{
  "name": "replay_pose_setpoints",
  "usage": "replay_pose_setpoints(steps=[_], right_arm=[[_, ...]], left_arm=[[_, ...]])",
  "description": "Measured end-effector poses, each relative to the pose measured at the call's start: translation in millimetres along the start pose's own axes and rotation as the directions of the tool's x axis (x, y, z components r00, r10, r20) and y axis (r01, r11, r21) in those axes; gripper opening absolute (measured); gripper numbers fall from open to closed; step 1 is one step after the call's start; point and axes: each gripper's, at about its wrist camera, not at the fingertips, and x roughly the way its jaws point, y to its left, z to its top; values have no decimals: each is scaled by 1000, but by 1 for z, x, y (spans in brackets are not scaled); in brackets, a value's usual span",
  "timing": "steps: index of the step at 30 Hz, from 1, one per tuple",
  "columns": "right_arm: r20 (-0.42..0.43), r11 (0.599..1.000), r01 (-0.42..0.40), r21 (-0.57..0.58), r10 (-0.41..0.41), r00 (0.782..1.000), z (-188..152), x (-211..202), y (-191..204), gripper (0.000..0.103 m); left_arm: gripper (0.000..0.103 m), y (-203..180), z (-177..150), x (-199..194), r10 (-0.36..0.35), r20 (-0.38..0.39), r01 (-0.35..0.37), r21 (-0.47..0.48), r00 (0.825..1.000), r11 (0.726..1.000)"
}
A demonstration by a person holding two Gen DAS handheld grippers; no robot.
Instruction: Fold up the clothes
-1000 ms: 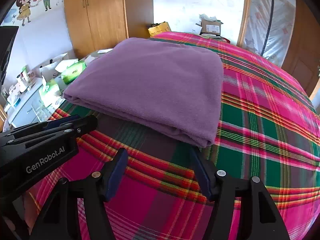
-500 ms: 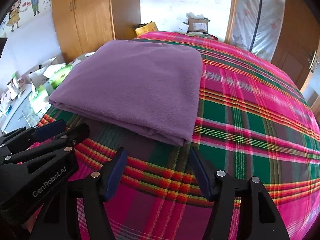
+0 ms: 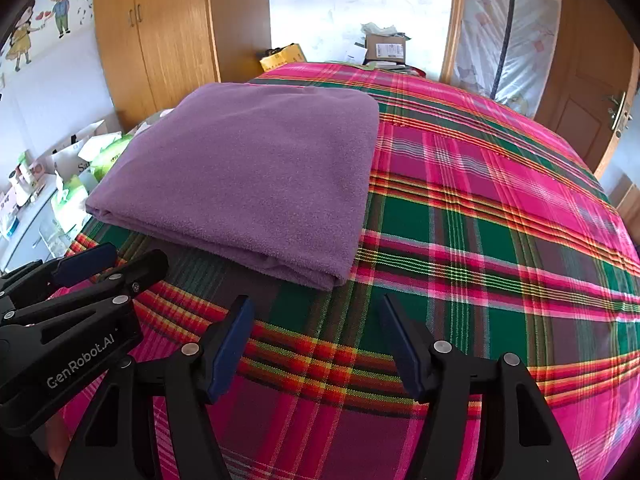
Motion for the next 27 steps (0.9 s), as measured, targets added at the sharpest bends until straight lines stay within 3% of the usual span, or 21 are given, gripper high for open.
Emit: replay_pose_setpoints(steps=[27], right_arm=[[-1,1000,1,-1,-1,1000,3,2,0,67]], left_arm=[[53,4,-2,-1,-14,34,14,-19,999,1000]])
